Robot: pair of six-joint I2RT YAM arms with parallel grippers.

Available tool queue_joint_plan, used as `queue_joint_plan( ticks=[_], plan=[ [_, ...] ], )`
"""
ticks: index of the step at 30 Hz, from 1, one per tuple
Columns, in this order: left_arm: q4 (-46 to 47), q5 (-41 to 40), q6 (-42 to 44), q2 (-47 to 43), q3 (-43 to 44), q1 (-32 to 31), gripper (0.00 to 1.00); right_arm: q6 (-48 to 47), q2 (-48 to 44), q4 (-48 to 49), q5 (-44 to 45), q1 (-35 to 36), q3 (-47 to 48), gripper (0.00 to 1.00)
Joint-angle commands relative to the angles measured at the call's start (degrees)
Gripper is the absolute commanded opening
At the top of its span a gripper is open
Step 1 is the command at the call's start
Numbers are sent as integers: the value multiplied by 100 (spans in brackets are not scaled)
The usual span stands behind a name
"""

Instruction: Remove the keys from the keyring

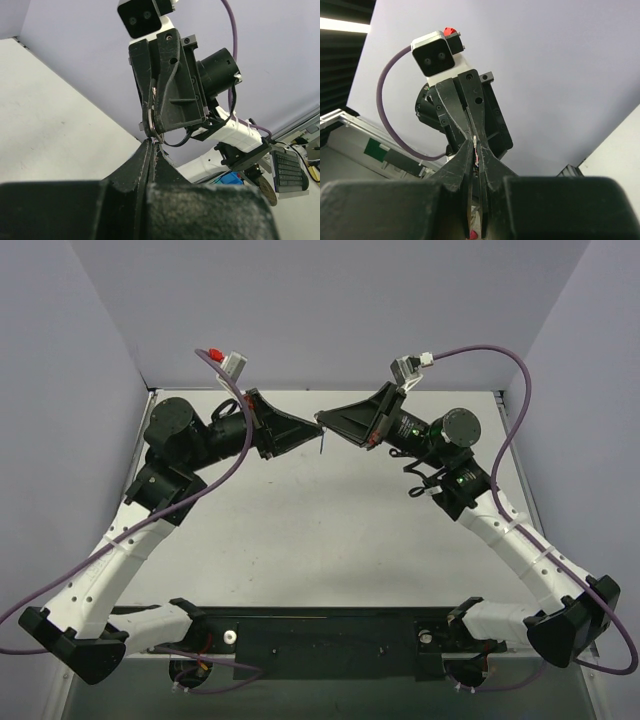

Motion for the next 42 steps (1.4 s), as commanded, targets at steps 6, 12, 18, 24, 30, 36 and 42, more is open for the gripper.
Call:
queue_joint_plan(
  ticks=[6,12,18,24,30,36,42],
  plan=[
    [121,-1053,-344,-151,270,-306,0,-1067,-254,-1022,242,101,158,0],
    [401,-2100,-625,-423,-187,-640,0,-1208,-254,-1119,576,162,158,0],
    [605,-3110,-925,-625,-486,-1026,0,-1279,-236,-1172,761,197,132,0],
    [816,-3770,-1145,-661,-609,-1378,0,-1270,-210,-1110,814,241,123,0],
    [912,-4103,-1189,-617,-618,-1571,0,-1252,-210,-1040,849,276,88,0],
    [1360,-4736,-1636,-783,-1074,-1704,0,-1235,-210,-961,866,277,61,0],
    [1615,-5079,-1848,-749,-1128,-1853,0,-1200,-201,-855,928,294,-18,0]
  ],
)
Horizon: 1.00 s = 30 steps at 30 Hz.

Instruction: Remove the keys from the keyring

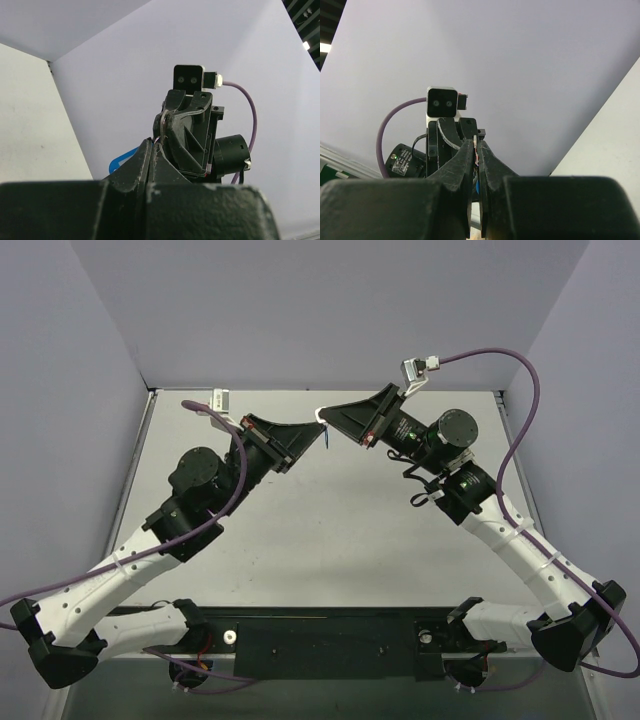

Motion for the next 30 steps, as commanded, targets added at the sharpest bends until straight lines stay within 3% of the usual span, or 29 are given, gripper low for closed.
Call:
queue_joint_plan(
  ticks=[1,9,14,16,23,30],
  plan=[
    [960,-543,-209,-89,140,-126,0,-131,26,146,-84,108,-94,0],
    [1118,-1244,-147,-80,61,-530,0,-122,53,208,-40,152,-112,0],
    [1048,-1273,-33,-62,105,-645,0,-148,26,120,-75,143,-94,0],
    [969,-1202,37,-97,96,-636,4,-140,0,85,-119,143,-59,0],
    [381,-1088,564,-308,218,-628,34,-61,-70,76,-172,56,-50,0],
    [-68,-965,943,-405,421,-628,41,150,-44,287,-181,-6,-24,0]
  ],
)
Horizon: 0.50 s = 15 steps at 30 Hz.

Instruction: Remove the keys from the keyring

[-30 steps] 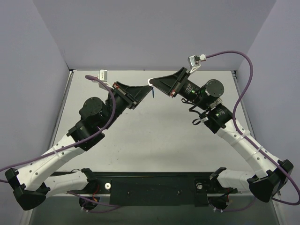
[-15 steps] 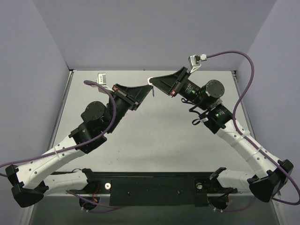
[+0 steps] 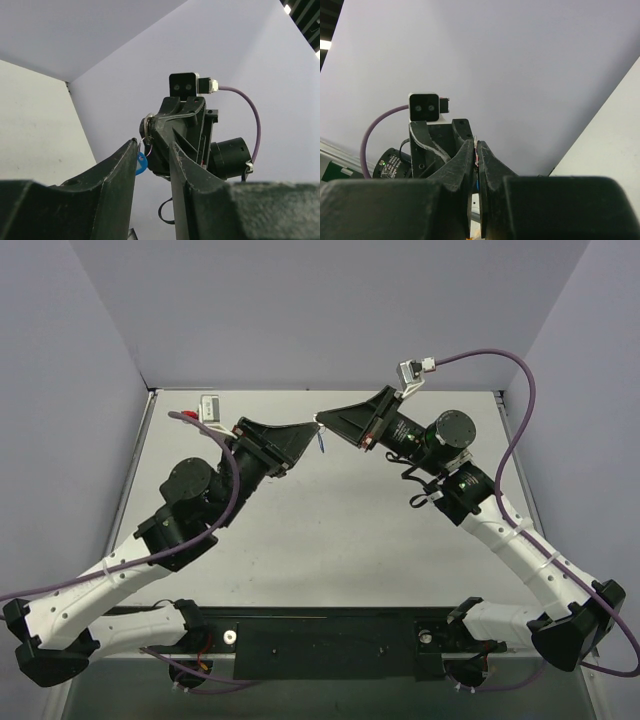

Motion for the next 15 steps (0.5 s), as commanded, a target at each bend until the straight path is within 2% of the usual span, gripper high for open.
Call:
queue_joint_plan(
  ticks=[1,9,12,15],
  plan=[
    [2,152,372,-230,382,-26,41,124,-24,308,-131,-48,-15,0],
    [-297,486,933,-344,513,-9,43,326,63,370,-367,-153,125,0],
    [-684,950,1251,-327,732,123,49,432,169,318,-666,-188,327,0],
    [-1096,1627,1602,-318,961,587,50,423,178,160,-983,-206,468,0]
  ],
)
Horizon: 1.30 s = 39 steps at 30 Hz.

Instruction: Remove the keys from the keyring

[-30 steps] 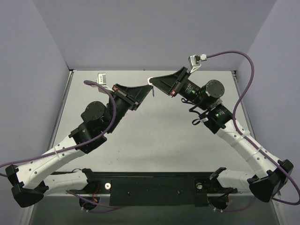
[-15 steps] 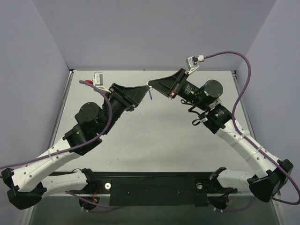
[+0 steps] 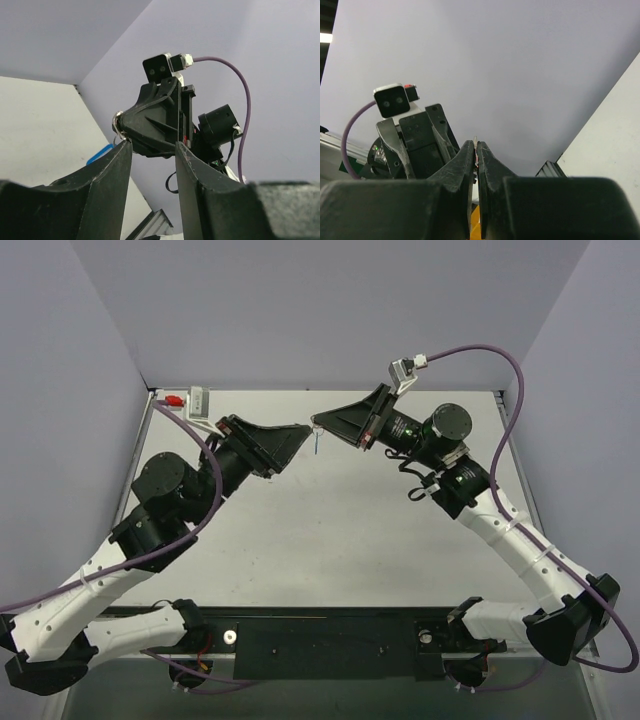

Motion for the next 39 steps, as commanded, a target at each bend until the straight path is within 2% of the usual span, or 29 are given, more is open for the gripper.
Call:
queue_joint_plan(
  ticks=[1,4,8,12,14,17,24,39],
  plan=[
    [-551,1358,702,-51,572,564,49,100,38,168,-720,-51,477,0],
    [-692,2789,729,-60,652,1458,48,205,82,194,-1002,-59,617,0],
    [-622,4073,720,-69,687,2216,48,591,135,572,-1293,-59,627,0],
    [-288,5200,624,168,687,2499,49,899,196,888,-1390,-16,618,0],
    [-7,5500,518,256,635,2508,49,908,231,898,-1399,-7,618,0],
    [546,5669,282,300,520,2508,51,917,266,889,-1355,11,618,0],
    [1100,5555,-88,362,221,2508,51,899,319,889,-1267,46,583,0],
    [495,5273,263,494,459,2508,46,873,354,915,-1196,72,583,0]
  ],
)
